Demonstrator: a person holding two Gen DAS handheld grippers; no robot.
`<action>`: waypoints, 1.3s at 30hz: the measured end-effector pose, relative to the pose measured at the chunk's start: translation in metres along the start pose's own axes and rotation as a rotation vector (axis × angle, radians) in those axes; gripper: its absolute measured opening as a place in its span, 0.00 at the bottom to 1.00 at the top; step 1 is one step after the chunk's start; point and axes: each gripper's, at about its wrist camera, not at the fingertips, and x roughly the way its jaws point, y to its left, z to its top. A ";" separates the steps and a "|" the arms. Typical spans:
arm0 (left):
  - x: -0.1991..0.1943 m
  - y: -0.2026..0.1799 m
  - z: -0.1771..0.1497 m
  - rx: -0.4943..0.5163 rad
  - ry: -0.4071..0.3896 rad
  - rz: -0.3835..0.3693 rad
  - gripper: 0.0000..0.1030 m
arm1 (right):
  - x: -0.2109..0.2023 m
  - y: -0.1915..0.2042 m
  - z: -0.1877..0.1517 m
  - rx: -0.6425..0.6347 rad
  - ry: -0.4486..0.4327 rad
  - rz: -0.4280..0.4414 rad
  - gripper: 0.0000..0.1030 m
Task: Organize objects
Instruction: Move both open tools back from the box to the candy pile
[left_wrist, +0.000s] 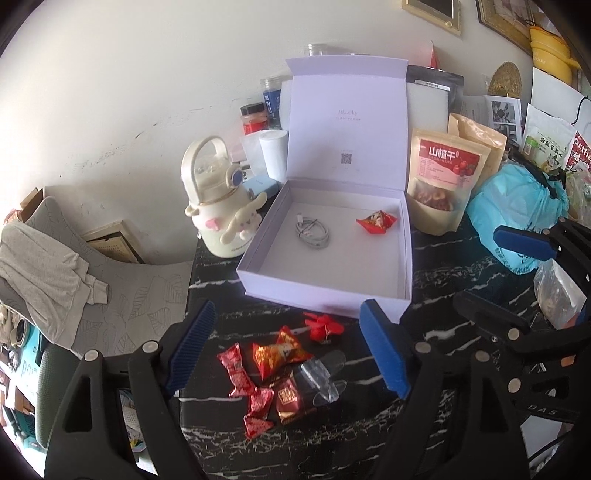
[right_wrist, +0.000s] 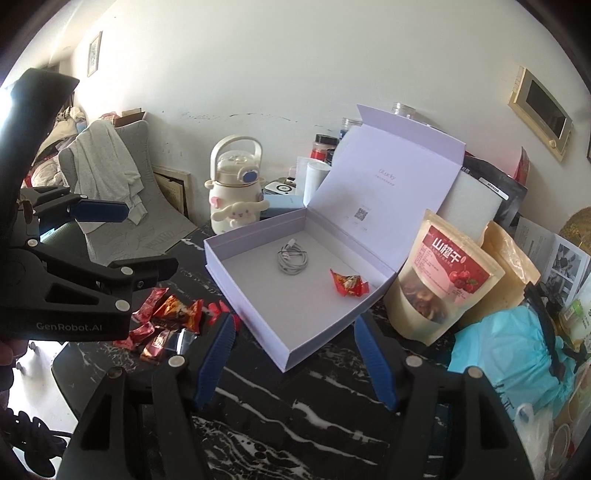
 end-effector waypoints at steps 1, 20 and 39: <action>0.000 0.001 -0.003 -0.003 0.003 0.001 0.78 | -0.001 0.003 -0.002 -0.003 0.001 0.004 0.66; 0.010 0.034 -0.074 -0.102 0.087 -0.018 0.78 | 0.019 0.057 -0.041 -0.022 0.070 0.091 0.66; 0.062 0.060 -0.118 -0.172 0.206 -0.069 0.78 | 0.079 0.082 -0.059 -0.001 0.173 0.170 0.66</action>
